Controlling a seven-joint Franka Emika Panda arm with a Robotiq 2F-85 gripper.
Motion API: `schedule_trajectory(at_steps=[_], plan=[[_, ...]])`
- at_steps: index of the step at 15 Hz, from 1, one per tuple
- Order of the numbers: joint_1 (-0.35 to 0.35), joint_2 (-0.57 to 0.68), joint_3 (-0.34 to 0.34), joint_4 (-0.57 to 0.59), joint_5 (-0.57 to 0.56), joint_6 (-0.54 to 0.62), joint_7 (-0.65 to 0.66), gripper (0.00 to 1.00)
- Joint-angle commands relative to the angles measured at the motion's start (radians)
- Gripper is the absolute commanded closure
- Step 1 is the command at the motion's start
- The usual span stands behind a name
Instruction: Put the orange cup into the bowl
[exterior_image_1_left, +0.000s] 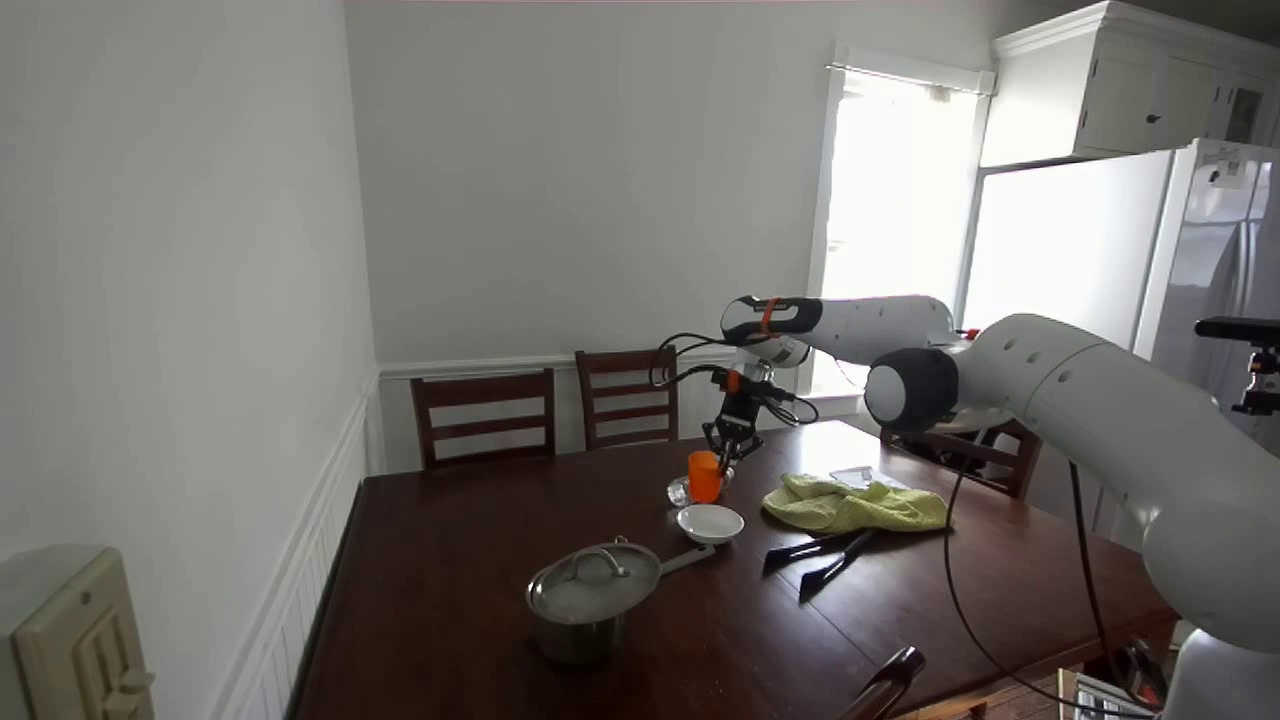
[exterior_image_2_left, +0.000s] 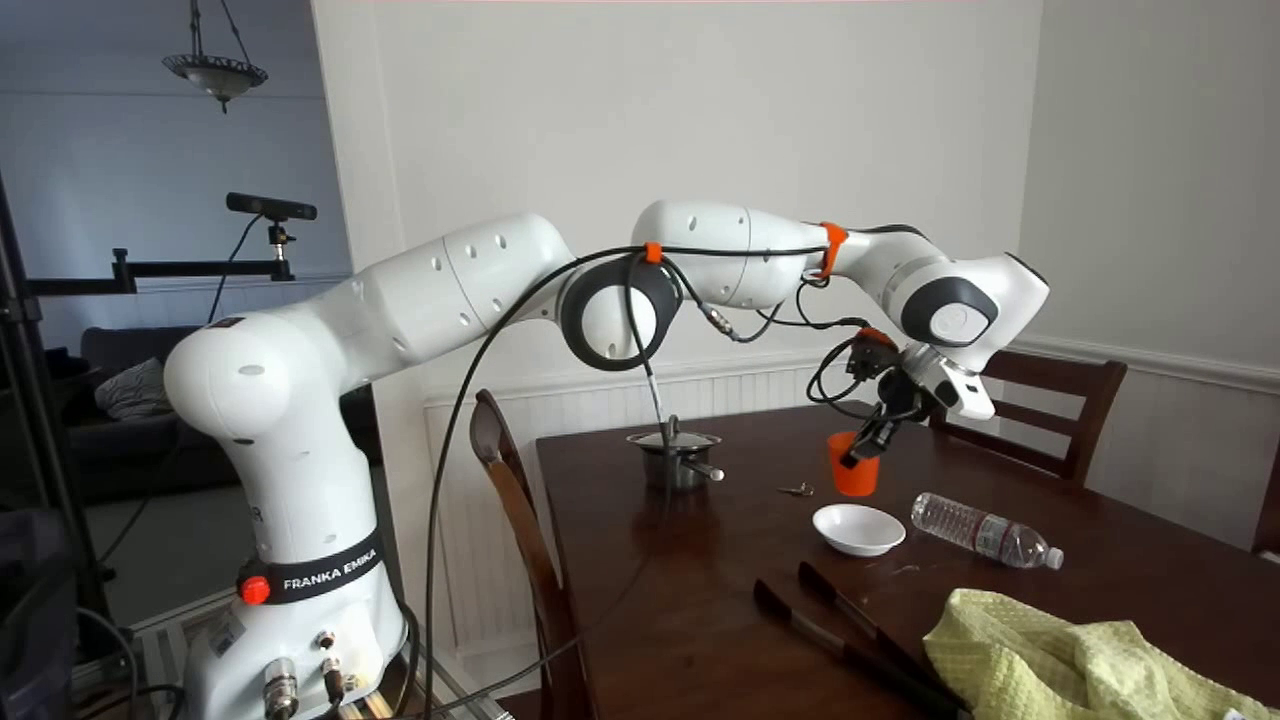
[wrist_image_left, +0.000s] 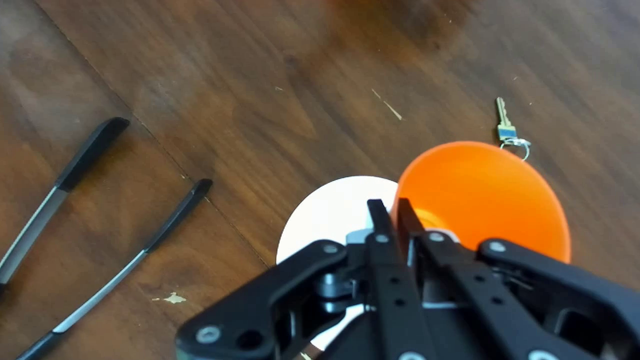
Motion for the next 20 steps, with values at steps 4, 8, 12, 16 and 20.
schedule_trajectory(at_steps=[4,8,12,16,20], plan=[[0.011,0.053,-0.012,0.014,-0.001,0.003,0.093,0.98],[0.003,0.071,-0.022,0.02,0.001,0.024,0.141,0.98],[0.002,0.094,-0.021,0.031,0.008,0.043,0.151,0.98],[0.001,0.114,-0.022,0.036,0.007,0.09,0.161,0.98],[-0.003,0.111,-0.009,0.029,0.016,0.077,0.149,0.61]])
